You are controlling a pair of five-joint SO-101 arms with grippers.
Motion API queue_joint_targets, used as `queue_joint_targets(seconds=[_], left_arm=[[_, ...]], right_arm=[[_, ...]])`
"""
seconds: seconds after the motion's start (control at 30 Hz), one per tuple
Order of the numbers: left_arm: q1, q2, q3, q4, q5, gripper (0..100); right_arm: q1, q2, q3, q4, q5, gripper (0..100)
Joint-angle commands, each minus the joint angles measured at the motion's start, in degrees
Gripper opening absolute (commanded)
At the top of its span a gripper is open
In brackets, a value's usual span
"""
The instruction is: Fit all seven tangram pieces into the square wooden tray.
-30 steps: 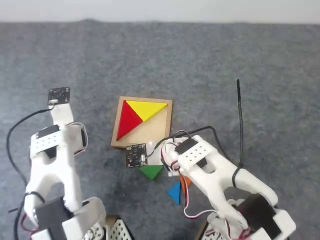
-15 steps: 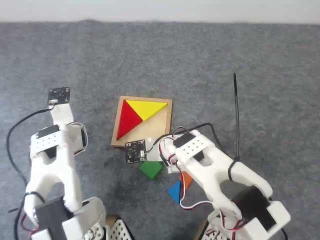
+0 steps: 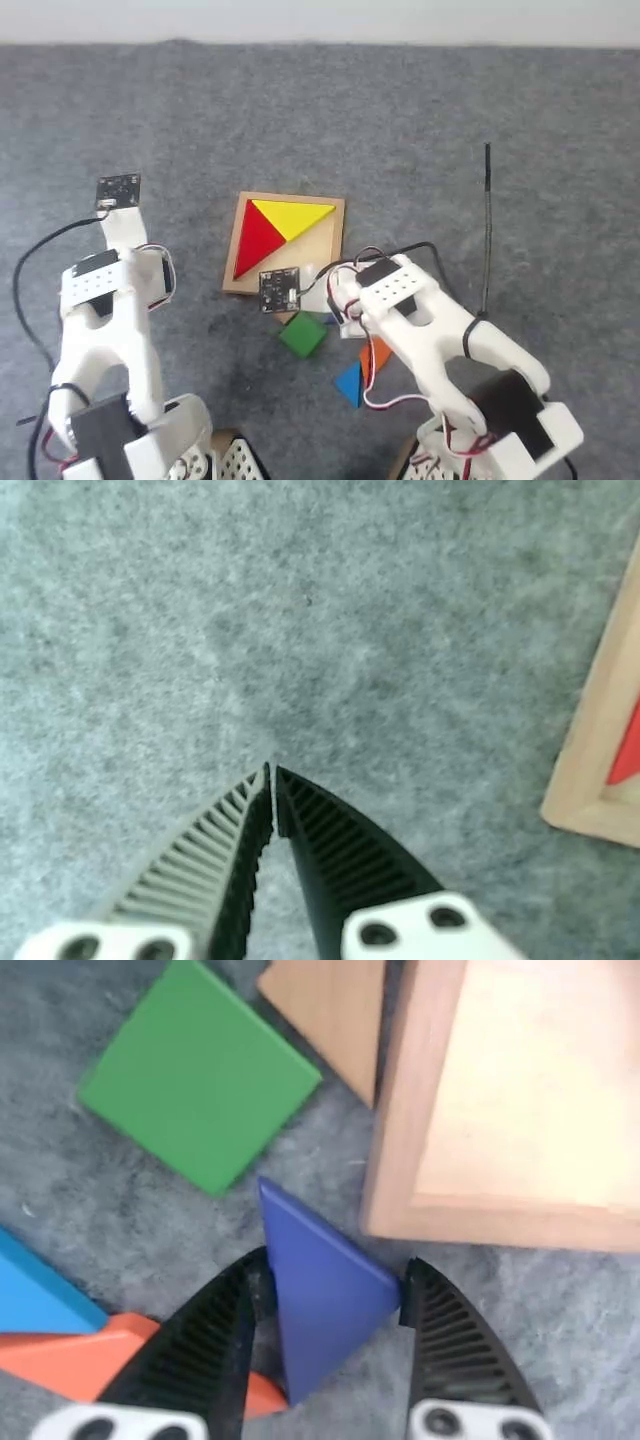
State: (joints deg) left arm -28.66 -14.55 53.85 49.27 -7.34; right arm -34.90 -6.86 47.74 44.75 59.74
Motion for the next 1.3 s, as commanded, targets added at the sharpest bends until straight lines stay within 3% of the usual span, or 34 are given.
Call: queue_joint_targets(seconds=[0.0,0.1,0.47,0.57,0.67,0.83,1.03,1.27], left_arm=[[0.18,-2.55,-0.4,0.0,-0.53,1],[0.18,-2.55,-0.4,0.0,-0.53,1],[0.18,-2.55,-0.31,-0.09,-0.44,1],[0.18,-2.55,-0.31,-0.09,-0.44,1],[0.18,-2.55,-0.31,-0.09,-0.44,1],[0.18,-2.64,-0.31,0.0,-0.44,1],[0.18,-2.64,-0.31,0.0,-0.44,1],[0.35,-2.64,-0.31,0.0,-0.44,1]], right_arm=[[4.62,0.13,-4.57,0.48,-2.99,12.2],[5.76,-1.63,-8.18,4.18,-8.26,12.2],[2.51,-17.45,-16.26,12.97,-40.62,12.1],[-2.51,-17.54,-18.2,12.18,-53.19,12.1],[-5.67,-14.11,-18.64,8.48,-70.42,12.5],[-6.99,-4.26,-18.99,0.31,-95.21,12.7],[-7.25,3.3,-19.16,-2.59,-103.47,12.7],[-5.76,3.21,-19.69,-3.12,-103.91,12.8]])
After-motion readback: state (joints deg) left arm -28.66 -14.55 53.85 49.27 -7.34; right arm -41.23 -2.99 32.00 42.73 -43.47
